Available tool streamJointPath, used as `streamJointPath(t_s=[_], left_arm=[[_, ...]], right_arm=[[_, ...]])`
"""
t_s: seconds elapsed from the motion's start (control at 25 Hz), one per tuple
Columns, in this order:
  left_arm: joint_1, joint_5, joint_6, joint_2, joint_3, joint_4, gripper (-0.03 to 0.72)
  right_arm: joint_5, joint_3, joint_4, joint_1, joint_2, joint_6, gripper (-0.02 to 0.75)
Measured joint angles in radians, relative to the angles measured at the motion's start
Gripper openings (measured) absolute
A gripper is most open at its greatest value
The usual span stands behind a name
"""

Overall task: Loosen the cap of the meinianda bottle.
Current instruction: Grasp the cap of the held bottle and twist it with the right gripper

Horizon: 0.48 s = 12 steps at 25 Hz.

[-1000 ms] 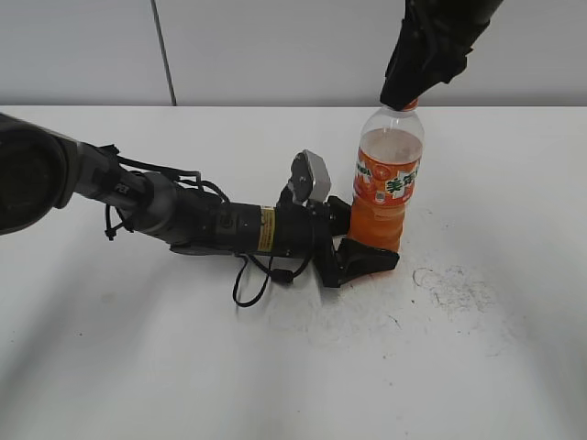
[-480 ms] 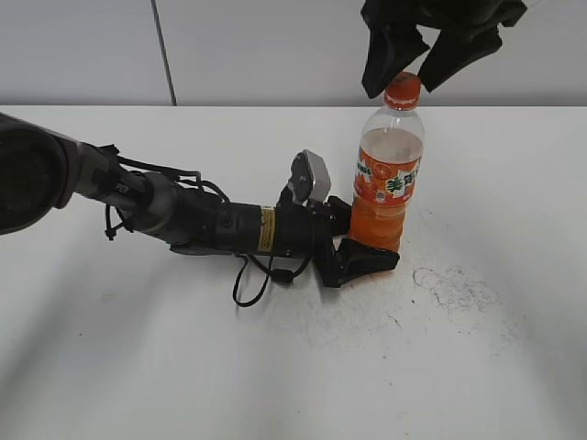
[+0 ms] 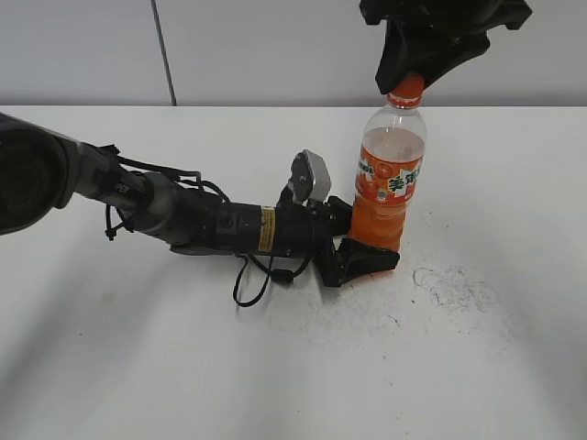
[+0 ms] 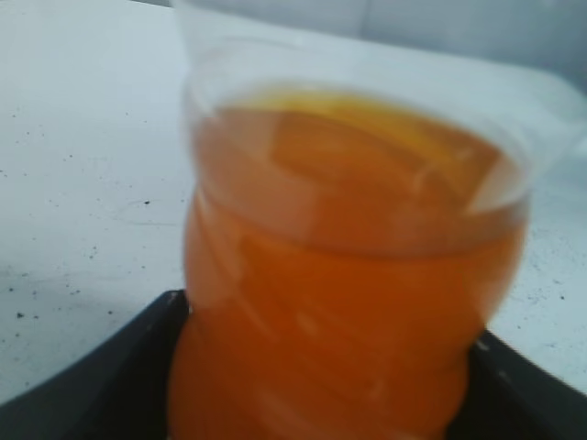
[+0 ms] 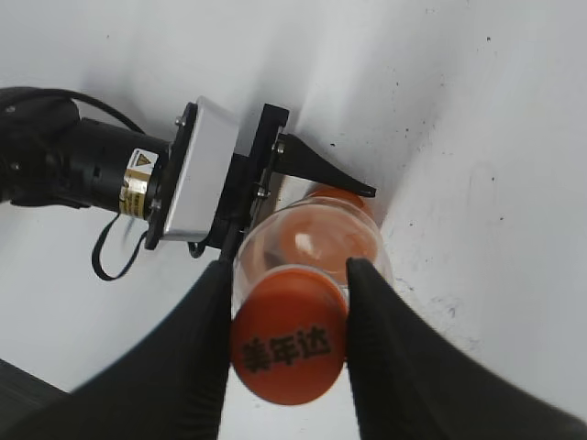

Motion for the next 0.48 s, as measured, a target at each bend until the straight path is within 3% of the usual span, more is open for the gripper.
streamJointPath(t_s=[0.12,0.32,0.48], left_arm=[[0.000,0.000,0.000,0.000,0.000,-0.001,0.568],[0.000,0.000,0.000,0.000,0.000,0.000,0.568],[0.000,0.000,0.003,0.000,0.000,0.003,0.568]], right_arm=[[0.000,-0.003,0.005,0.000,0.000,-0.207,0.273],[0.009,-0.004,0.027,0.001,0.000,-0.843,0.273],[0.019,-0.004,0.045,0.001,0.000,-1.037,0.273]])
